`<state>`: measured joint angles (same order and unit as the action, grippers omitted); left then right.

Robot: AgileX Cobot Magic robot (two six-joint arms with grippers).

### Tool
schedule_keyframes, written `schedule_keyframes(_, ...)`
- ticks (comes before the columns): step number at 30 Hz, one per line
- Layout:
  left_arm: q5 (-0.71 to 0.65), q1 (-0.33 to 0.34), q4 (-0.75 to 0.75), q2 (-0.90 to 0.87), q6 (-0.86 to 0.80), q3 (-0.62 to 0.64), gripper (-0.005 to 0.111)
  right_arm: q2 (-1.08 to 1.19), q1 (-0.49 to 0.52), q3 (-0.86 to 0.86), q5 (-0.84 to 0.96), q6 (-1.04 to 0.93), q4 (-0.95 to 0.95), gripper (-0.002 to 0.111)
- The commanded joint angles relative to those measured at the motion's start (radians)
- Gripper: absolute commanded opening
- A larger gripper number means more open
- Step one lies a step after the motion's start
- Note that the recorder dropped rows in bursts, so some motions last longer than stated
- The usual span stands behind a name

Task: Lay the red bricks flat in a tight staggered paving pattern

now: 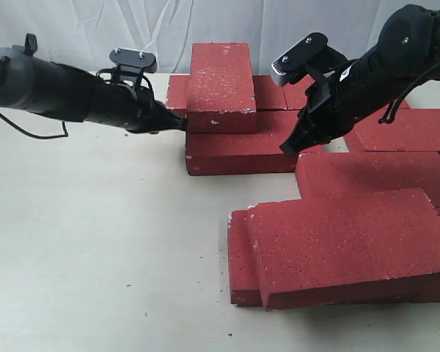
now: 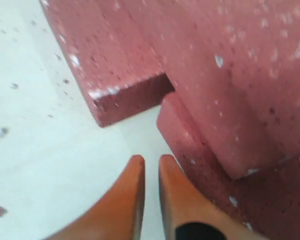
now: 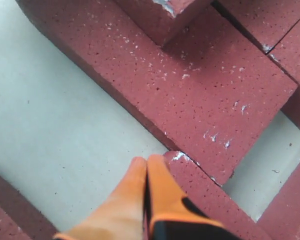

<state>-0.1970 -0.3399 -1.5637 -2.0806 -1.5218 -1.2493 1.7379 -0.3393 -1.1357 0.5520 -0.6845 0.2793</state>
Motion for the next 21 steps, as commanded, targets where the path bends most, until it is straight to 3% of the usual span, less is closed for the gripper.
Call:
schedule_keyframes(1, -0.017, 0.000, 0.112, 0.091, 0.006, -0.007, 0.021, -0.001, 0.000, 0.005, -0.003, -0.019, 0.003, -0.001)
schedule_keyframes(4, -0.071, 0.000, 0.175, 0.141, 0.006, -0.007, 0.021, -0.001, 0.000, 0.005, -0.003, -0.019, 0.003, -0.001)
schedule_keyframes(7, -0.072, 0.000, 0.308, 0.173, 0.033, -0.007, 0.011, -0.001, 0.000, 0.005, -0.002, -0.019, 0.003, -0.001)
schedule_keyframes(9, -0.042, 0.001, 0.439, 0.177, 0.151, -0.007, 0.000, -0.001, 0.000, 0.005, -0.002, -0.019, 0.003, -0.001)
schedule_keyframes(13, -0.171, 0.009, 0.765, 0.157, 0.451, -0.034, 0.000, -0.001, 0.000, 0.005, -0.002, -0.019, 0.003, -0.001)
schedule_keyframes(17, -0.317, 0.009, 1.197, 0.113, 0.933, -0.104, 0.000, -0.001, 0.000, 0.005, -0.003, -0.019, 0.008, -0.001)
schedule_keyframes(19, -0.397, 0.003, 1.288, 0.083, 1.051, -0.142, 0.000, -0.001, 0.000, 0.005, -0.003, -0.019, 0.008, -0.001)
schedule_keyframes(21, -0.441, -0.003, 1.285, 0.045, 1.073, -0.175, 0.000, -0.001, 0.000, 0.005, -0.003, -0.019, 0.008, -0.001)
